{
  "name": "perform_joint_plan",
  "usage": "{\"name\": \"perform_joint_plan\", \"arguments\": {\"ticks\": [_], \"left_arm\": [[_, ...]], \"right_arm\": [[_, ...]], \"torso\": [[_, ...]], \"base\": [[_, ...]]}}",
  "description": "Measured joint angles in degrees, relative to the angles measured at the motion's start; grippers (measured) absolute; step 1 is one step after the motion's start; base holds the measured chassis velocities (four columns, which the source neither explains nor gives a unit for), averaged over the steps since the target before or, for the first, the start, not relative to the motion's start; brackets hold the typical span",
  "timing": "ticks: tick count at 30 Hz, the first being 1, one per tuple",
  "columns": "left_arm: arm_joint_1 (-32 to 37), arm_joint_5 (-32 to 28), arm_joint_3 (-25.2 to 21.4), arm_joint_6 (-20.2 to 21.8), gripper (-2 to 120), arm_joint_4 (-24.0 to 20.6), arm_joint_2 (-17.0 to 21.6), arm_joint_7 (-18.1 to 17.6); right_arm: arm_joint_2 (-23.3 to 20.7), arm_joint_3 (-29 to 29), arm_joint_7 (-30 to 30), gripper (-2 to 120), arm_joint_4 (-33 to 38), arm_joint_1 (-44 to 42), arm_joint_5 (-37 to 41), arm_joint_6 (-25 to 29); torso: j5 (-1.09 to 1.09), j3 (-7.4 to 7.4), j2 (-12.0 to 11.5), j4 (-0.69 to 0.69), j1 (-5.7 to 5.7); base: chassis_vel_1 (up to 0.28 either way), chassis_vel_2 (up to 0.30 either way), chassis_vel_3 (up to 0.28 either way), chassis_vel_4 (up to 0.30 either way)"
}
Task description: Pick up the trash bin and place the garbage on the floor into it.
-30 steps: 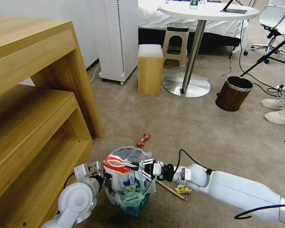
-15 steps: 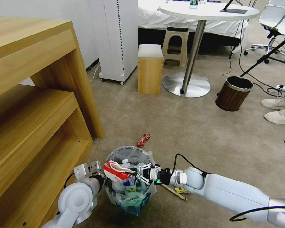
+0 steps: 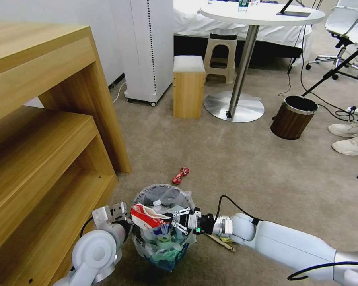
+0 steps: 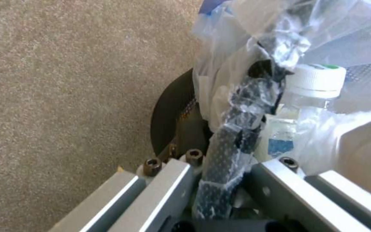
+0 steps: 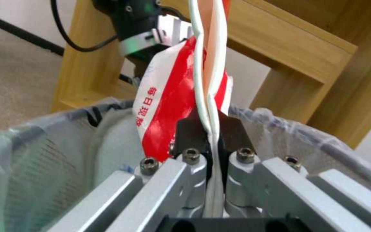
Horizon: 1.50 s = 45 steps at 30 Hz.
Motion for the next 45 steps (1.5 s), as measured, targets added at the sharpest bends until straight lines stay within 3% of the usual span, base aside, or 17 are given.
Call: {"name": "perform_joint_plan", "arguments": {"ticks": [2,6,14,18,20,22,24,26,28,45], "left_arm": [[0.03,-0.09,-0.02,0.00,0,-0.05,0.06,0.02],[0.03,-0.27,-0.07,-0.01,0,-0.14,0.19,0.20],[0.21,-0.41,-0.21,-0.01,0,0.09,0.24,0.45],[0.26,-0.44,-0.21,-0.01,0,0.19,0.26,0.48],[0.26,-0.37,-0.29,-0.07,0,0.46,0.34,0.29],[0.18,-0.11,-0.76,-0.20,0,0.65,0.46,-0.04],[-0.07,-0.15,-0.55,-0.34,0,1.10,0.39,-0.03],[-0.11,-0.24,-0.51,-0.34,0,1.20,0.37,0.04],[-0.29,-0.25,-0.53,-0.33,0,1.51,0.35,0.01],[-0.89,-0.59,0.03,-0.12,0,2.32,0.34,-0.04]], "right_arm": [[-0.12,0.20,0.15,0,-0.04,-0.12,-0.14,0.00],[-0.42,0.94,0.67,13,-0.33,-0.76,-0.56,-0.03],[-1.04,3.50,2.99,46,0.05,-3.03,-1.98,-0.03],[-1.37,4.41,3.03,55,0.53,-3.39,-1.68,-0.05],[-1.81,5.25,2.98,68,0.86,-3.71,-1.40,-0.03],[-2.13,5.49,2.94,69,0.78,-3.82,-1.39,-0.06],[-2.45,5.90,2.84,82,1.21,-4.08,-1.39,-0.11],[-2.58,5.95,2.84,84,1.26,-4.11,-1.38,-0.12],[-2.89,6.39,2.83,96,1.81,-4.37,-1.32,-0.11],[-3.38,5.26,4.84,100,7.68,-3.67,2.21,-0.15]], "torso": [[0.00,0.00,0.00,0.00,0.00],[0.00,0.00,0.00,0.00,0.00],[0.00,0.00,0.00,0.00,0.00],[0.00,0.00,0.00,0.00,0.00],[-0.01,0.00,0.00,0.00,0.00],[-0.01,0.00,0.00,0.00,0.00],[0.02,0.00,0.00,0.01,0.00],[-0.03,0.00,0.00,0.01,0.00],[0.02,0.00,0.00,-0.01,0.00],[0.00,0.00,0.00,0.00,0.00]], "base": [[0.000,0.000,0.000,0.000],[0.000,0.000,0.000,0.000],[0.000,0.000,0.000,0.000],[0.000,0.000,0.000,0.000],[0.000,0.000,0.000,0.000],[0.000,0.000,0.000,0.000],[0.000,0.000,0.000,0.000],[0.000,0.000,0.000,0.000],[0.000,0.000,0.000,0.000],[0.000,0.000,0.000,0.000]]}}
